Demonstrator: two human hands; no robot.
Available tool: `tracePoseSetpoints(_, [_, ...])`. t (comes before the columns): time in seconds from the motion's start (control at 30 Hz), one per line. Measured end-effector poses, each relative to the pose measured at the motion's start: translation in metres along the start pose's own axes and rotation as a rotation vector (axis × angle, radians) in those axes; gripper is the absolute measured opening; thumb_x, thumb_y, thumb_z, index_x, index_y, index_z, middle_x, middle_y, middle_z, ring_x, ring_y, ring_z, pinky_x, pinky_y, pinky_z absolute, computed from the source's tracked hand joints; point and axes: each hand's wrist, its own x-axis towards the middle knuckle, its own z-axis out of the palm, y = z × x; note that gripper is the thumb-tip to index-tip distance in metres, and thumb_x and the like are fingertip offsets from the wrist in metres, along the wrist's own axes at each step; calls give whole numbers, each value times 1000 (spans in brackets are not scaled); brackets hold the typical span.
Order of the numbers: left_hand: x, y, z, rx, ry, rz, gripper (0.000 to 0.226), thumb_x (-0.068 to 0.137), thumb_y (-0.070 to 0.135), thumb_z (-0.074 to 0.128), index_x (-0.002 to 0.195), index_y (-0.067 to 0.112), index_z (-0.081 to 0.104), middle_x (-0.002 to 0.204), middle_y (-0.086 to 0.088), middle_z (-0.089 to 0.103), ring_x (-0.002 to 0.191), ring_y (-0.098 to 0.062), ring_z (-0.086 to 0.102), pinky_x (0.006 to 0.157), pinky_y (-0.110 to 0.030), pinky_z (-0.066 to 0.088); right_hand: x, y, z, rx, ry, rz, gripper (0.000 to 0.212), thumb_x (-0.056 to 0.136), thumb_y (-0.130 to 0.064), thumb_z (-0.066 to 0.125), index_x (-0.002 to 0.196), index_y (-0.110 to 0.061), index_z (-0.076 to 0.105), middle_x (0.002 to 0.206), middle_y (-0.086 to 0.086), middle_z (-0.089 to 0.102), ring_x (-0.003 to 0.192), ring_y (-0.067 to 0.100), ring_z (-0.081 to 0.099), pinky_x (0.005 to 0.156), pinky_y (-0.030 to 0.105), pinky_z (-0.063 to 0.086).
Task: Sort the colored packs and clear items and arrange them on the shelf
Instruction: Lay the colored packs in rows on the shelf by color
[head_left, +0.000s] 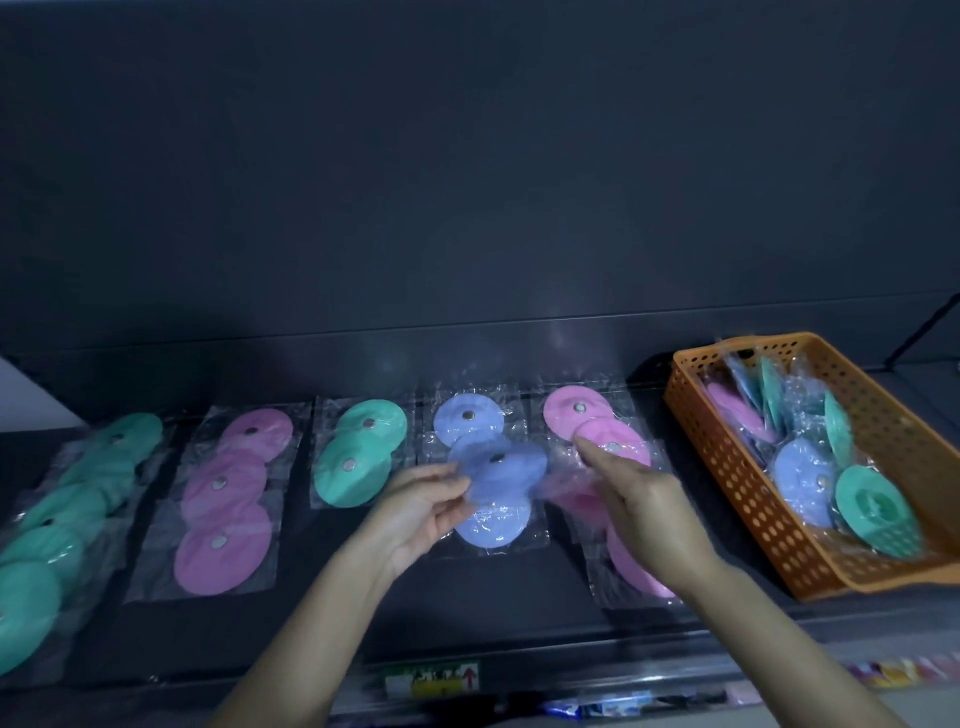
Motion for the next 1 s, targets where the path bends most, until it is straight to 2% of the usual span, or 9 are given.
tracePoseSetpoints(0.07, [-4, -2, -10, 39, -24, 13, 24, 83, -10, 59, 106, -5, 59, 85, -15, 70, 73, -23, 68, 60, -28, 57, 2, 7, -7, -6, 117, 137, 38, 76, 8, 65, 113, -1, 67, 80, 7, 74, 69, 0, 58, 72, 7, 43])
tracePoseSetpoints(0.13, [-10, -6, -17, 139, -59, 17, 23, 84, -9, 58, 107, -4, 60, 91, -15, 71, 78, -23, 70, 63, -28, 57, 5, 15, -12, 152, 186, 397, 25, 87, -1, 62, 104, -15, 71, 81, -2, 73, 68, 6, 63, 66, 23, 50])
tracePoseSetpoints(0.2, [-15, -13, -20, 235, -66, 9, 20, 85, -10, 57, 103, -4, 59, 94, -16, 70, 81, -25, 71, 65, -29, 57, 9, 21, -12, 353, 256, 566, 18, 90, -8, 60, 86, -23, 70, 71, -8, 68, 65, 4, 58, 60, 19, 45])
tracePoseSetpoints(0.27, [-19, -21, -20, 330, -41, 4, 18, 82, -12, 59, 100, -8, 57, 95, -17, 68, 83, -27, 70, 66, -32, 58, 12, 20, -11, 475, 264, 649, 13, 90, -11, 61, 83, -18, 70, 74, 11, 66, 67, 10, 54, 60, 26, 45])
tracePoseSetpoints(0.5, [-18, -38, -24, 629, 57, 59, 13, 86, 6, 65, 82, 2, 54, 76, -8, 55, 68, -18, 58, 62, -29, 57, 8, 9, -3, 578, 209, 699, 11, 89, -10, 62, 84, -15, 71, 83, 12, 70, 75, 15, 60, 71, 34, 51])
tracePoseSetpoints(0.63, [-15, -38, -28, 781, 129, 160, 17, 83, 7, 65, 77, -6, 55, 68, -15, 57, 56, -22, 58, 60, -39, 58, 6, 10, 0, 587, 207, 706, 13, 89, -11, 62, 86, 1, 66, 89, 30, 62, 74, 20, 53, 70, 41, 48])
tracePoseSetpoints(0.8, [-22, -33, -27, 1473, 355, 410, 30, 79, 38, 67, 77, 13, 51, 71, 0, 58, 65, -22, 58, 52, -33, 41, 6, 1, 2, 675, 234, 681, 11, 89, -7, 62, 84, -11, 71, 86, 18, 69, 76, 14, 57, 73, 35, 47])
tracePoseSetpoints(0.9, [-26, -26, -16, 1150, 283, 540, 32, 84, 40, 64, 76, 10, 54, 63, 3, 58, 57, -16, 55, 53, -32, 45, 12, -13, 7, 780, 185, 617, 23, 87, -3, 63, 81, -23, 75, 82, -2, 72, 74, 8, 61, 70, 24, 49])
tracePoseSetpoints(1.0, [-29, -13, -2, 375, 32, 98, 55, 85, 55, 52, 90, 1, 63, 75, -15, 71, 64, -21, 69, 53, -28, 54, 20, -34, 18, 927, 40, 475, 32, 83, 4, 64, 77, -24, 77, 84, -6, 74, 78, 6, 66, 72, 22, 53])
